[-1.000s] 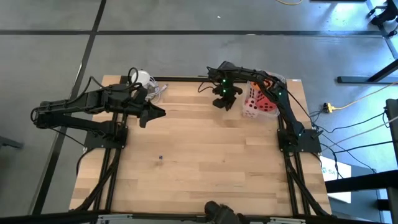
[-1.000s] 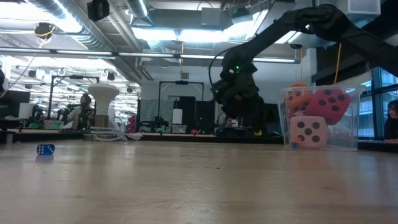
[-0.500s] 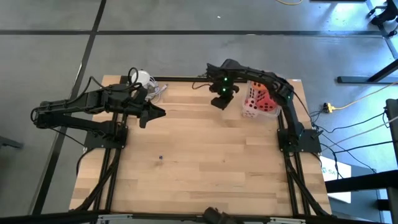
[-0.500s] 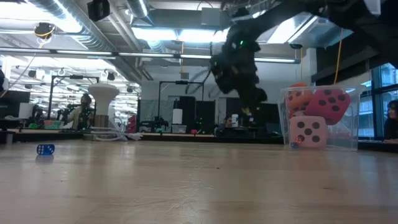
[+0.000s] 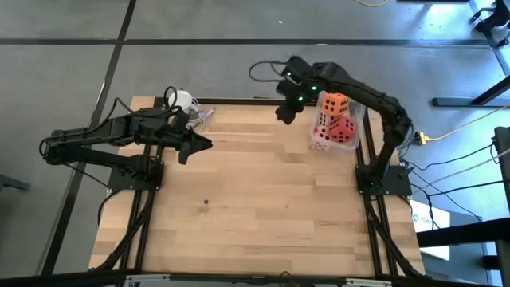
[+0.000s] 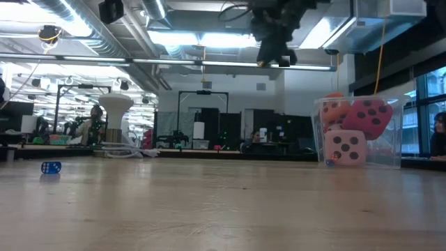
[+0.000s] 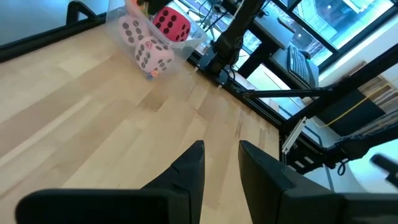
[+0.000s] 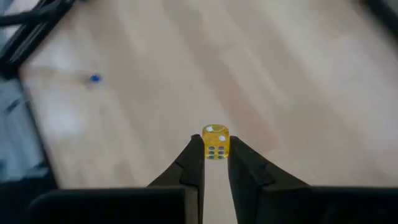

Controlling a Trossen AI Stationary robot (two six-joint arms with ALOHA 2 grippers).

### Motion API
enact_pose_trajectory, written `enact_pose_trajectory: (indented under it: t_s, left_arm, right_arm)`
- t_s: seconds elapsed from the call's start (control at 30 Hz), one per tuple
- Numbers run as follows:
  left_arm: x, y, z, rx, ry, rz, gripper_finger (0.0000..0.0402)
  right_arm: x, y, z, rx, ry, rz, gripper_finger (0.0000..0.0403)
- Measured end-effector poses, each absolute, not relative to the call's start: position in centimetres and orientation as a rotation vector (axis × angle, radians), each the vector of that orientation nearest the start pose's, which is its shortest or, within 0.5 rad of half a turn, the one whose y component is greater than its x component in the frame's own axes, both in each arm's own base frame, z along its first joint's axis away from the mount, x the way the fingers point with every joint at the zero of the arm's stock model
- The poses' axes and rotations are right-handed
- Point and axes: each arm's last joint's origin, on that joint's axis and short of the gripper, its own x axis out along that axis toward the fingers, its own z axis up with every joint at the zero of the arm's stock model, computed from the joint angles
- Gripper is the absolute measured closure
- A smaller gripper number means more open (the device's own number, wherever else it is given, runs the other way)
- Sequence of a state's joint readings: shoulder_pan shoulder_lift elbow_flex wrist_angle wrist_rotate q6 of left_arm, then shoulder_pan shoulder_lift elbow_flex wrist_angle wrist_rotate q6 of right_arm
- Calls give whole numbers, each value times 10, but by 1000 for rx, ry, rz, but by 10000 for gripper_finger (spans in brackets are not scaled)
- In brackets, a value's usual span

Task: Pick & Place Dice
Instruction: Put the small yellow die into the container

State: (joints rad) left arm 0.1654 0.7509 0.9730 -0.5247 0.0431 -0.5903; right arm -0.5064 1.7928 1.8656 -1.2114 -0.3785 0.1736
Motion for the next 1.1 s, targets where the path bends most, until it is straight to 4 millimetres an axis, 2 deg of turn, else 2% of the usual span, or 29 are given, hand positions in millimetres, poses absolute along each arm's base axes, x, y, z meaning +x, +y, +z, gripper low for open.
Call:
enact_pose_trajectory:
  t_s: [0.23,0.43,0.63,0.73,0.83,0.97,1.1]
  left_arm:
    - [143,23,367,-614,258,207,311]
    - [143,23,367,-614,260,206,311]
    - [143,23,367,-607,261,205,311]
    - [143,23,367,-598,261,204,311]
    - [143,23,367,-596,261,205,311]
    - [145,23,366,-596,267,207,311]
    - [146,23,366,-597,272,207,311]
  right_arm:
    - [281,-155,383,601,1017,-342,360]
    - [249,-147,391,606,1067,-429,360]
    - [203,-133,371,692,1096,-522,360]
    - [179,-125,359,746,1048,-582,360]
    - [163,-121,345,808,992,-643,360]
    - [157,-124,324,824,1013,-741,360]
    - [165,-131,306,797,1067,-791,360]
